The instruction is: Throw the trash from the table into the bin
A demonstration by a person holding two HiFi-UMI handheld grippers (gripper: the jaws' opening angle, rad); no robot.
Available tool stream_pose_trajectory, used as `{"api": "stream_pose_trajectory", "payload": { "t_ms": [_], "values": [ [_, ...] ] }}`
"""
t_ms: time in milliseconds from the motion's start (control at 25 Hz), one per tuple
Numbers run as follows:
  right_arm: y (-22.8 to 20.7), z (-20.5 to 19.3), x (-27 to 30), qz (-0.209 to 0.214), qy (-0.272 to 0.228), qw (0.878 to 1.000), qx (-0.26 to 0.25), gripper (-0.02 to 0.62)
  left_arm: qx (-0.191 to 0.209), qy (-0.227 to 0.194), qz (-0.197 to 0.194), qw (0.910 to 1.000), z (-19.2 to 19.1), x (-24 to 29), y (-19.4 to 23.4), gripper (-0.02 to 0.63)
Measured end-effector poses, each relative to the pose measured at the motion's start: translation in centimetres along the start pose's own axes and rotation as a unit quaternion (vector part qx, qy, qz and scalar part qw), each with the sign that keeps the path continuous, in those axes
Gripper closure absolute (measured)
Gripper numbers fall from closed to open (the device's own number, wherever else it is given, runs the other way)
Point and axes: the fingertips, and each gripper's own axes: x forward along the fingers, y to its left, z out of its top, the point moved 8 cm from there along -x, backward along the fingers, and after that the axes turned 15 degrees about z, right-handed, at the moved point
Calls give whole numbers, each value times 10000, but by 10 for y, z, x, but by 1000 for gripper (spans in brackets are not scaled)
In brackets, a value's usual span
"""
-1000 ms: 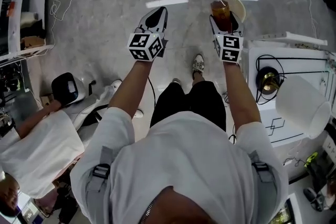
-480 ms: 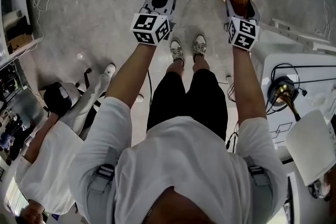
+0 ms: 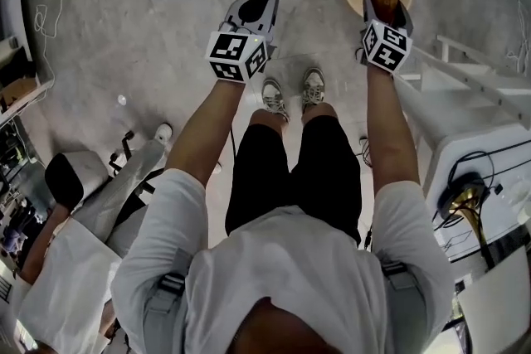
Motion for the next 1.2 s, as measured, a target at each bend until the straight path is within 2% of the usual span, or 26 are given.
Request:
{"api": "stream_pose_trajectory", "payload": {
  "t_ms": [320, 640, 760, 920, 1200],
  "values": [
    [-52, -74, 79, -335, 397, 9985, -175, 262, -73, 26, 14, 10000, -82, 37, 34, 594],
    [-79, -115, 112, -411, 715, 9962, -284, 262, -124, 156, 25, 9998, -128, 59, 49, 594],
    [-76, -111, 111, -424, 700, 9960, -358, 262, -134, 139, 41, 9998, -124, 58, 49, 594],
    [-54, -88, 94, -344, 517, 9974, -375, 262, -119, 66, 95, 9999, -100, 46, 47, 594],
    [17, -5, 23, 60, 52, 9994, -327, 264, -124, 8, 369, 9992, -26, -10, 47, 594]
  ]
}}
